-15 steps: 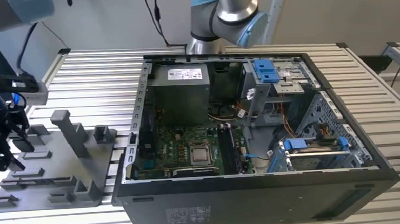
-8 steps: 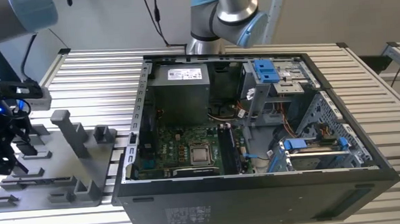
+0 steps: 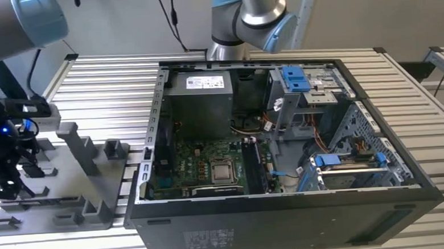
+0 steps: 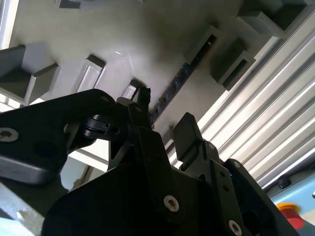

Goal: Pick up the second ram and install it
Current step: 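Pick up the second ram and move it above second insertion slot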

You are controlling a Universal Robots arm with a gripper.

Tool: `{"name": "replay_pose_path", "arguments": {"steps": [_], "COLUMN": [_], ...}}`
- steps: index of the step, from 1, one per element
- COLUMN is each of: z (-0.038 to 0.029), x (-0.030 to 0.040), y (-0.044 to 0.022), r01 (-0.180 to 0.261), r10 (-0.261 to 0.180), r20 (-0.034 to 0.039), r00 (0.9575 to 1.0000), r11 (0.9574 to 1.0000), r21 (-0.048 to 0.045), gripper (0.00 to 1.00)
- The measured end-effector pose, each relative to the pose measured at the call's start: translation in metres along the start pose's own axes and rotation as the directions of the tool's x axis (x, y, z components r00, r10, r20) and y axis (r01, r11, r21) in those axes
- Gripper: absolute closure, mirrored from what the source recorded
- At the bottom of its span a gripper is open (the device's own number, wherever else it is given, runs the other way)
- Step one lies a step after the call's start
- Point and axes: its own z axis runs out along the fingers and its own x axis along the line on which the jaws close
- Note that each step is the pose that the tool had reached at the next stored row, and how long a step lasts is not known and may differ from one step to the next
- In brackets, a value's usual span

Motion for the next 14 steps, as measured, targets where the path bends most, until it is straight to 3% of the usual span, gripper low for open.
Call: {"name": "replay_pose_path", "arguments": {"steps": [14], "z": [0.0222], "x": [0.0053], "y": [-0.0005], "r01": [0.001], "r10": [-0.001], "r20": [0.0000], "r00": [1.0000], "r11": [1.0000], "r21": [0.0033], "gripper": [0.52]}}
